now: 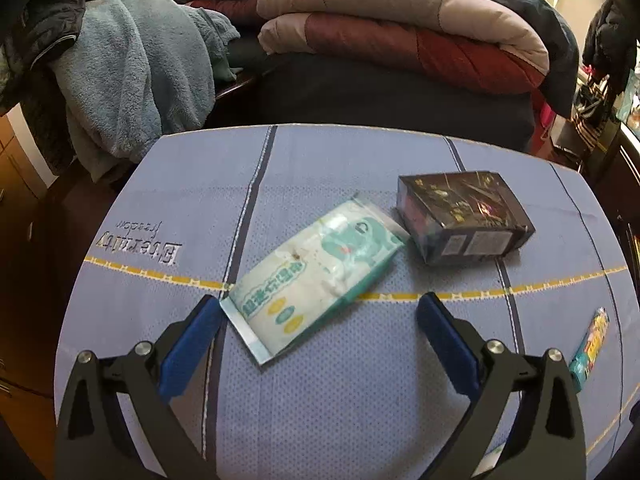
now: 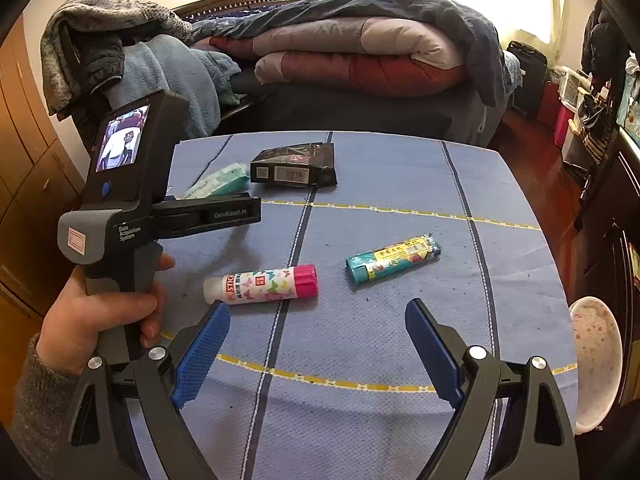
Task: Collect trash
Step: 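Grasp the white-and-green wet-wipes pack with the left tool while the right tool grasps the glue stick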
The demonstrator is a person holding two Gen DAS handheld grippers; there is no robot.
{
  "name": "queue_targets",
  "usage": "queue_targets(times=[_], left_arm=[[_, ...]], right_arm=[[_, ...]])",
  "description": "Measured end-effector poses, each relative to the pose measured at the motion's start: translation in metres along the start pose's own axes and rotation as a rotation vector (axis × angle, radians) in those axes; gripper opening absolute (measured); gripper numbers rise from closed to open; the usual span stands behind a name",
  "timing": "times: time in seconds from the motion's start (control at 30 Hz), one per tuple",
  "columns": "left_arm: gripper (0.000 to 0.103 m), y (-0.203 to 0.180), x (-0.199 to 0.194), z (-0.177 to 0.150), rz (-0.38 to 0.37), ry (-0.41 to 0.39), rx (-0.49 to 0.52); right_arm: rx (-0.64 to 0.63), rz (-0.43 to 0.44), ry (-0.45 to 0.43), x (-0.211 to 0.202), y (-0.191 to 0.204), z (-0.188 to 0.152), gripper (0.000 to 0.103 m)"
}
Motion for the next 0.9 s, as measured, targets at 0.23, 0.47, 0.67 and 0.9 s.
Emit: queue_targets(times=[0.23,0.47,0.67,0.9], left_arm=[[0.099,0.001,0.009,0.017,-0.006,0.003,-0.001],[0.099,-0.005,0.017,0.032,0.0,0.004,0.068],[0.052,-0.009,0.008,0.028,-0.04,-0.019,0.095],[0.044,-0.006,-0.007,0.014,-0.198,-0.03,0.059]], right_arm=[[-0.004,-0.009,-0.006,-0.003,0.0,0.001,0.089],[0.003,-0.008,-0.008,-0.003,-0.003,0.002,0.089],[-0.008,-0.009,-0.012,-0.003,0.002,0.005,0.089],[-0.03,-0.002,-0.017,-0.004,0.013,0.005,0.089]])
Point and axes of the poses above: each gripper's, at about its wrist camera, not at the fingertips, and x roughly the way its jaws point, y to its left, z to its top, the point moved 7 cm from there along x, roughly the way its jaws point, and after that the axes turned 10 degrees about y, right-handed, at the moved point
